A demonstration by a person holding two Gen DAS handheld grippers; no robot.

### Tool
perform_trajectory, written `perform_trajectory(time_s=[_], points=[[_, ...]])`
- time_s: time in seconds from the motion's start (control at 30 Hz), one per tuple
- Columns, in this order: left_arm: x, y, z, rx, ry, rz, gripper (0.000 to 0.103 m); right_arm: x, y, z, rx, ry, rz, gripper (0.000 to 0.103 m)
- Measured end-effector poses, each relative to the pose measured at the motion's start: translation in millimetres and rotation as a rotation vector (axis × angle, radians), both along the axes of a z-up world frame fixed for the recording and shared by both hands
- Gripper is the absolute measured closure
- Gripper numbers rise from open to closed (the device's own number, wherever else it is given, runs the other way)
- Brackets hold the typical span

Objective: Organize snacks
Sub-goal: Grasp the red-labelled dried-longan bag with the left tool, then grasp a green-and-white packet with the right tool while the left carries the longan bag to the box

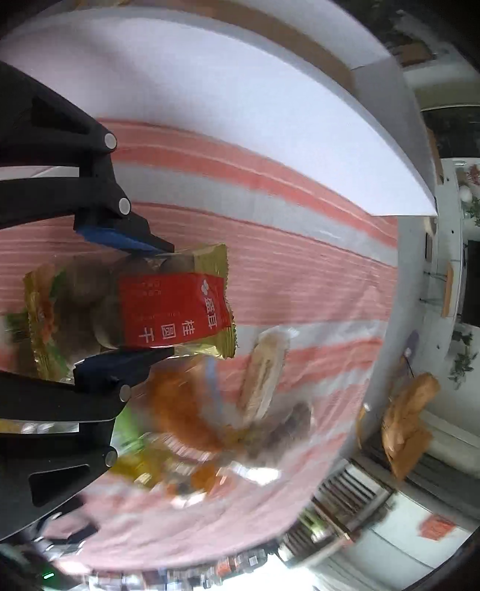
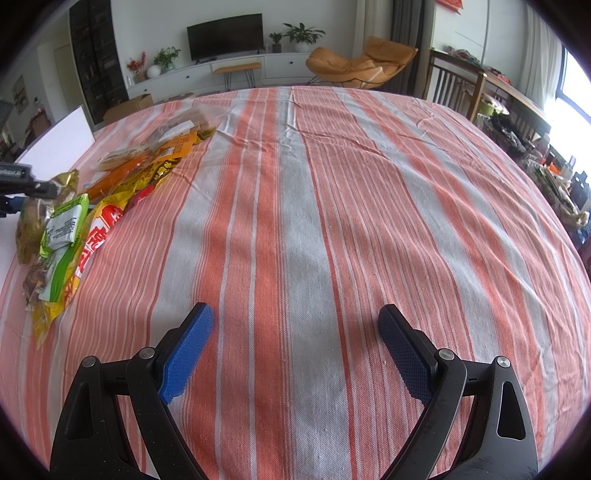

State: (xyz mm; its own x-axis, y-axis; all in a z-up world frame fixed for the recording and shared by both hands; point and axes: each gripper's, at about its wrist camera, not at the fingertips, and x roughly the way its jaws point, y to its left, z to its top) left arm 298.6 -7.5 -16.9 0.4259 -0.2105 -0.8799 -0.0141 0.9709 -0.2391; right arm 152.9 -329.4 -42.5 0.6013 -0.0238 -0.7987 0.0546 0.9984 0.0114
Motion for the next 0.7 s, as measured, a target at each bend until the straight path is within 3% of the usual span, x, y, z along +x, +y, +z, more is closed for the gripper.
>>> perform_trajectory(time_s=[0.27, 0.33, 0.43, 0.5, 0.57, 0.6, 0.7], points=[[-150, 19, 14, -0.024, -0.062, -0.066, 0.057, 1, 1, 2, 0.002, 0.006, -0.019, 0.010], [-177, 25, 16, -0.019, -0.089, -0.058, 0.057, 9, 1, 6, 0.016, 0.068, -0.023, 0.014], [-203, 27, 15, -0.003, -0.131, -0.039, 0.057, 17, 18, 44, 0.240, 0.010, 0.027, 0.013], [-209, 27, 11, -0.027, -0.128, -0.037, 0.057, 36, 57, 68, 0.322, 0.053, 0.147, 0.012], [-212, 28, 2, -0.052, -0.108, -0.044, 0.057, 56, 96, 77, 0.305, 0.130, 0.251, 0.013], [-216, 28, 2, -0.056, -0.112, -0.047, 0.057, 72, 124, 78, 0.242, 0.191, 0.301, 0.013], [-229, 30, 3, -0.051, -0.129, -0.056, 0.057, 101, 167, 67, 0.125, 0.293, 0.326, 0.014]])
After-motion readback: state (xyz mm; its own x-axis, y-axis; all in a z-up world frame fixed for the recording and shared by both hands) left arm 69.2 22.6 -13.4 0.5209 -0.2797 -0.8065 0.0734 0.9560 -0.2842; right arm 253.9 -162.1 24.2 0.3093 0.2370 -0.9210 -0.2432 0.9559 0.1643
